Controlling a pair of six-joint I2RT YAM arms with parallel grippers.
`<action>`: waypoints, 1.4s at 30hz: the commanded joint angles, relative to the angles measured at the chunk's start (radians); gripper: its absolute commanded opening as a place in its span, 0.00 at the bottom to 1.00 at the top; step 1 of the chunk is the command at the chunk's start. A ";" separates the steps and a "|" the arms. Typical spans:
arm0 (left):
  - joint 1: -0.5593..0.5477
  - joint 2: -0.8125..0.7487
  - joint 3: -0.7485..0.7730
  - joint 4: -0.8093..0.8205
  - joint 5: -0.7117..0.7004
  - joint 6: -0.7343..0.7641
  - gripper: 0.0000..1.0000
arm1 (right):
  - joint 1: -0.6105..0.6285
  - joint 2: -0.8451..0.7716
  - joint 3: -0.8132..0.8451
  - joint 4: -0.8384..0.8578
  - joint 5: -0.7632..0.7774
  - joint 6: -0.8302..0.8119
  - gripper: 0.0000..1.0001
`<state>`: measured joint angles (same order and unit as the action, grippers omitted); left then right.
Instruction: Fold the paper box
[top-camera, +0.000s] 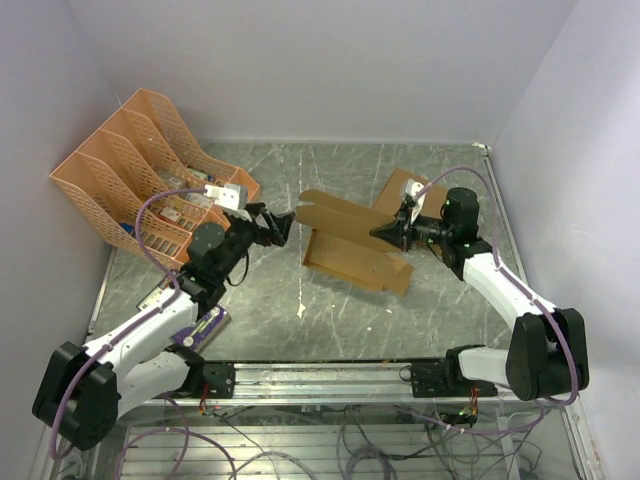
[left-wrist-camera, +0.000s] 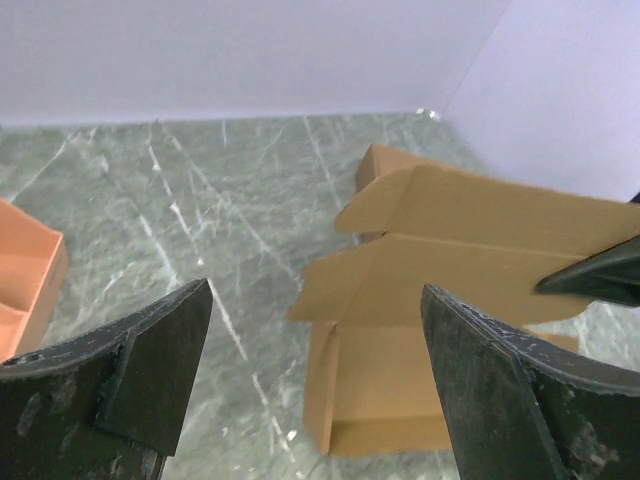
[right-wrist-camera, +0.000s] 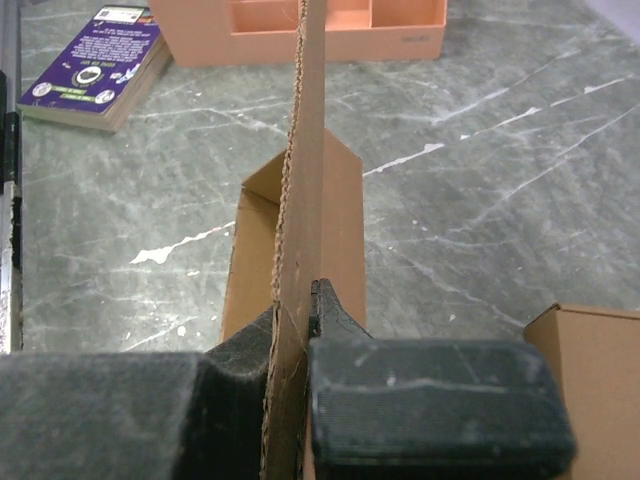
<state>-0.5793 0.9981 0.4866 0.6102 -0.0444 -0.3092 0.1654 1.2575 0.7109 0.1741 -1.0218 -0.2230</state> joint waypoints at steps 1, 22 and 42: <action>0.089 0.025 0.116 -0.277 0.250 -0.076 0.93 | -0.009 0.008 0.072 -0.011 -0.034 -0.031 0.00; 0.179 -0.158 0.205 -0.526 0.365 -0.090 0.97 | 0.010 0.606 0.817 -1.409 -0.194 -0.997 0.00; 0.300 0.089 -0.030 0.305 0.822 -0.229 1.00 | 0.045 0.470 0.860 -1.312 -0.177 -0.833 0.00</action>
<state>-0.2848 1.1042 0.6029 0.5850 0.7425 -0.4839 0.2096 1.7603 1.5211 -1.1645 -1.1786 -1.1267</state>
